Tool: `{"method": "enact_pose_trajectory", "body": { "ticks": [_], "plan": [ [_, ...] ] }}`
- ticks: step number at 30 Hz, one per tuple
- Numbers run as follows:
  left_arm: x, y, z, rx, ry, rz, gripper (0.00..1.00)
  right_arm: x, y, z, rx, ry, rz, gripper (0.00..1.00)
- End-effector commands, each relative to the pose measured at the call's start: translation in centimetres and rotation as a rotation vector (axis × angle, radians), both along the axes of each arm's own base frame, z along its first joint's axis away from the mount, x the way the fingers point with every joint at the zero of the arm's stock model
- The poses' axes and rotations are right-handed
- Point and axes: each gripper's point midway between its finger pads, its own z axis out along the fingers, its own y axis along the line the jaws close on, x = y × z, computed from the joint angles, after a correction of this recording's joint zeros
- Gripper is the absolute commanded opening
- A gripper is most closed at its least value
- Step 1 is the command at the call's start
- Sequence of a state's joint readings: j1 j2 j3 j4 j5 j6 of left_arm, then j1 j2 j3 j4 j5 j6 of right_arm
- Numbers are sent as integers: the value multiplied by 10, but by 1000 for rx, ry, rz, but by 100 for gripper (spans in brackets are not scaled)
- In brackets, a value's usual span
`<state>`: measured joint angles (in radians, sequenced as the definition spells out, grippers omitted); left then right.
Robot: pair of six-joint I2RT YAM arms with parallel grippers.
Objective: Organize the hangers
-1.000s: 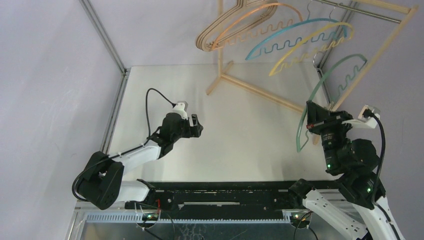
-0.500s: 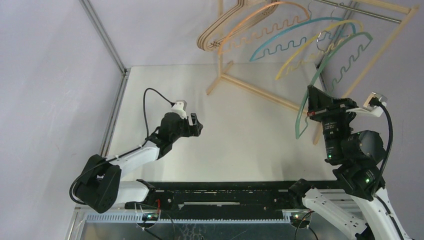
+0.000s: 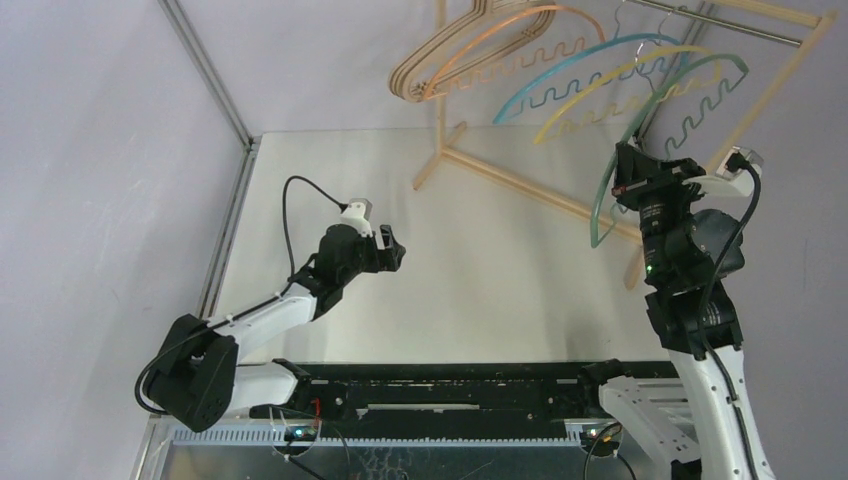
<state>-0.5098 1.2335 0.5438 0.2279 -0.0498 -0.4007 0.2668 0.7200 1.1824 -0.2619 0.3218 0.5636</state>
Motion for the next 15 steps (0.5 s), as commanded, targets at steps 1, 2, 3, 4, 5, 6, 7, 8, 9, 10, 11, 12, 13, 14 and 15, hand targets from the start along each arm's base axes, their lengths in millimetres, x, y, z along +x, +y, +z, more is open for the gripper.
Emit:
{"method": "enact_pose_trajectory", "body": {
  "ticks": [1,2,3,4,5,6,7,8,9,10,11,12,13,14,15],
  "plan": [
    [2,4,9,-1,-41,14,85,-1,5,28,66,-115,96,0],
    [3,4,9,0,-39,14,86,1,3,30,70,-123,99,0],
    [3,4,8,1,-37,13,85,4,-3,30,72,-126,90,0],
    [4,3,8,0,-36,14,85,6,-6,31,77,-130,90,0],
    [4,4,8,2,-35,16,86,9,-9,32,83,-134,85,0],
    [4,4,7,2,-34,17,85,11,-13,32,87,-135,82,0],
    [4,4,7,3,-33,18,85,14,-16,33,91,-136,82,0],
    [4,4,7,4,-33,17,86,17,-19,32,94,-132,81,0],
    [4,4,7,5,-33,17,85,20,-21,31,99,-129,83,0],
    [4,5,6,7,-31,19,85,22,-23,30,104,-125,85,0],
    [4,4,6,8,-32,18,86,26,-26,29,110,-122,86,0],
    [4,5,6,9,-30,20,85,29,-28,28,113,-118,86,0],
    [4,5,6,10,-31,20,86,32,-30,27,115,-115,85,0],
    [4,5,5,11,-31,22,85,35,-32,26,117,-113,83,0],
    [4,5,5,11,-30,23,85,38,-34,26,117,-113,82,0]
  ]
}}
